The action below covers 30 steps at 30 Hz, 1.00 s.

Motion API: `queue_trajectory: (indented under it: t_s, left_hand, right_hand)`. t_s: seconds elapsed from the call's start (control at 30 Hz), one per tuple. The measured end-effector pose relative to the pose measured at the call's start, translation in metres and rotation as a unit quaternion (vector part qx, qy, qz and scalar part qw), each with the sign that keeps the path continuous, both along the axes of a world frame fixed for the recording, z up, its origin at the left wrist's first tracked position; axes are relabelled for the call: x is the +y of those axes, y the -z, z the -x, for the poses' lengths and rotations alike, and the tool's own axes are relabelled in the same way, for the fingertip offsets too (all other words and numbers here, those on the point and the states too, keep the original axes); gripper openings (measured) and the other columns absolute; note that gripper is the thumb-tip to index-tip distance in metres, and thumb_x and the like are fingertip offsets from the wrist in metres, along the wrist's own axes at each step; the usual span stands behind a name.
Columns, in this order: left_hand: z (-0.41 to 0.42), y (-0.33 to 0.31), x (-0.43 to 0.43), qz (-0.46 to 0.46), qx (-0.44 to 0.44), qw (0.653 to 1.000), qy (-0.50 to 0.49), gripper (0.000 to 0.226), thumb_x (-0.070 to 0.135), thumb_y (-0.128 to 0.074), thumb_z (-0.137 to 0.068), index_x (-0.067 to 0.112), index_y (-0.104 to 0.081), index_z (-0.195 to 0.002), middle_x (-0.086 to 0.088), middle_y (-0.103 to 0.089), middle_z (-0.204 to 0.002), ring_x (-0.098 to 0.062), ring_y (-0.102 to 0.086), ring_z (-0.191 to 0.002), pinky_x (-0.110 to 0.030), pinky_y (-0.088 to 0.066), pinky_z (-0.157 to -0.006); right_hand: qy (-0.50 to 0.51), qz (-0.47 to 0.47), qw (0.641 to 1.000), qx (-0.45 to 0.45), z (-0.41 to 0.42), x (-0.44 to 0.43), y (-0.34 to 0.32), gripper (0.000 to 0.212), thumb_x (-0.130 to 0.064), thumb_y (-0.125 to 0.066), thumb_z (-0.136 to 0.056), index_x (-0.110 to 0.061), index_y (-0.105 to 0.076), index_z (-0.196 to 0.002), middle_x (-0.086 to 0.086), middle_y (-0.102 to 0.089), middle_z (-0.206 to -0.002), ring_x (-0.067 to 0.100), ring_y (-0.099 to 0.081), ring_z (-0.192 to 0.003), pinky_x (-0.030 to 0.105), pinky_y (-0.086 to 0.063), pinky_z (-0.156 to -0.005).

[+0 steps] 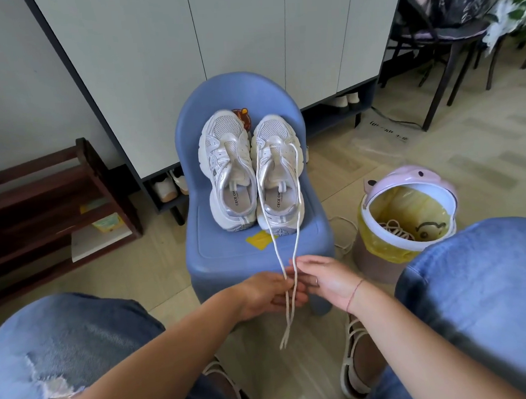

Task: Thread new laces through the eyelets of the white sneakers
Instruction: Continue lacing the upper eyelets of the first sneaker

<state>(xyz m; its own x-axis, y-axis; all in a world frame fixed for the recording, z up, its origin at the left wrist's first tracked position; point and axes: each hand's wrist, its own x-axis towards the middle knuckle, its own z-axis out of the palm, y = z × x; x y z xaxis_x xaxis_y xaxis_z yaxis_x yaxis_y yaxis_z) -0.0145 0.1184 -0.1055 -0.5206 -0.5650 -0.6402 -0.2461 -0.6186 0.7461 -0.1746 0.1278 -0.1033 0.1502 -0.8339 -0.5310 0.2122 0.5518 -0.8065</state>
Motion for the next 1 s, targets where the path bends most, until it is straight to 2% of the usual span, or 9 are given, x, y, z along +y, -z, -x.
queue_trajectory:
  t_s: [0.13,0.33,0.37,0.47,0.6,0.77,0.87,0.93,1.0]
  left_hand:
    - [0.0,0.003,0.0,0.005,-0.016,1.0,0.01,0.028,0.018,-0.04,-0.103,0.003,-0.057,-0.12,-0.016,-0.064,-0.118,-0.013,-0.066,-0.096,-0.018,-0.053,-0.076]
    - [0.0,0.006,0.001,0.048,-0.083,0.994,0.053,0.021,0.022,-0.046,-0.101,0.01,-0.061,-0.109,-0.004,-0.065,-0.101,-0.01,-0.061,-0.092,-0.028,-0.048,-0.093]
    - [-0.001,0.002,-0.004,0.106,-0.144,0.981,0.077,0.022,0.026,-0.049,-0.099,0.01,-0.063,-0.106,-0.003,-0.062,-0.098,-0.012,-0.058,-0.09,-0.032,-0.047,-0.094]
    - [-0.008,-0.027,-0.029,0.3,-0.336,0.873,0.189,0.034,0.038,-0.052,-0.095,0.009,-0.068,-0.102,-0.002,-0.059,-0.093,-0.018,-0.057,-0.089,-0.028,-0.042,-0.077]
    - [-0.02,-0.074,-0.056,0.348,-0.311,0.884,0.036,0.03,0.031,-0.058,-0.093,0.003,-0.07,-0.09,-0.005,-0.064,-0.076,-0.015,-0.054,-0.065,-0.023,-0.041,-0.059]
    - [-0.02,-0.101,-0.098,0.45,-0.262,0.818,-0.243,0.015,0.017,-0.055,-0.093,0.012,-0.069,-0.094,-0.001,-0.066,-0.079,-0.018,-0.061,-0.07,-0.027,-0.046,-0.062]
    - [-0.014,-0.114,-0.123,0.47,-0.239,0.804,-0.276,0.018,0.018,-0.053,-0.095,0.017,-0.066,-0.107,0.002,-0.068,-0.097,-0.016,-0.065,-0.076,-0.027,-0.049,-0.068]
    - [-0.007,-0.122,-0.141,0.469,-0.239,0.81,-0.26,0.02,0.015,-0.05,-0.096,0.018,-0.065,-0.109,0.002,-0.064,-0.101,-0.01,-0.062,-0.062,-0.026,-0.049,-0.061]
    - [-0.001,-0.127,-0.155,0.459,-0.255,0.823,-0.219,0.018,0.009,-0.046,-0.095,0.015,-0.063,-0.093,-0.002,-0.06,-0.093,-0.003,-0.058,-0.045,-0.033,-0.049,-0.056]
  right_hand:
    - [0.0,0.027,0.999,0.025,-0.005,-0.002,-0.003,0.013,-0.01,-0.054,-0.094,-0.009,-0.066,-0.099,0.009,-0.07,-0.092,0.019,-0.067,-0.08,0.023,-0.054,-0.07]
    - [-0.001,0.021,0.997,0.071,-0.011,-0.006,-0.004,0.007,-0.01,-0.057,-0.092,-0.008,-0.063,-0.088,0.01,-0.069,-0.088,0.02,-0.065,-0.079,0.036,-0.053,-0.083]
    - [-0.005,0.023,0.995,0.101,-0.01,-0.009,-0.004,0.008,-0.011,-0.058,-0.092,-0.01,-0.061,-0.085,0.009,-0.068,-0.086,0.021,-0.064,-0.079,0.036,-0.051,-0.084]
    - [-0.038,0.092,0.959,0.266,-0.003,-0.027,-0.013,0.008,-0.014,-0.061,-0.089,-0.017,-0.062,-0.082,0.005,-0.064,-0.081,0.02,-0.058,-0.082,0.034,-0.047,-0.078]
    - [-0.02,0.129,0.954,0.27,0.007,-0.056,-0.045,0.01,-0.011,-0.056,-0.092,-0.017,-0.062,-0.086,0.006,-0.063,-0.083,0.016,-0.057,-0.079,0.026,-0.047,-0.069]
    - [0.106,0.143,0.953,0.244,0.019,-0.102,-0.07,0.009,-0.011,-0.053,-0.092,-0.014,-0.06,-0.088,0.001,-0.062,-0.073,0.011,-0.058,-0.063,0.02,-0.043,-0.054]
    - [0.13,0.168,0.94,0.265,0.022,-0.123,-0.076,0.008,-0.021,-0.056,-0.091,-0.015,-0.061,-0.091,-0.003,-0.061,-0.074,0.013,-0.056,-0.068,0.023,-0.042,-0.059]
    - [0.132,0.181,0.938,0.267,0.022,-0.136,-0.079,0.011,-0.025,-0.057,-0.091,-0.015,-0.062,-0.092,-0.004,-0.06,-0.074,0.013,-0.055,-0.072,0.024,-0.042,-0.063]
    - [0.124,0.183,0.942,0.253,0.02,-0.147,-0.084,0.015,-0.026,-0.058,-0.091,-0.013,-0.063,-0.094,-0.004,-0.06,-0.075,0.012,-0.054,-0.073,0.023,-0.041,-0.064]
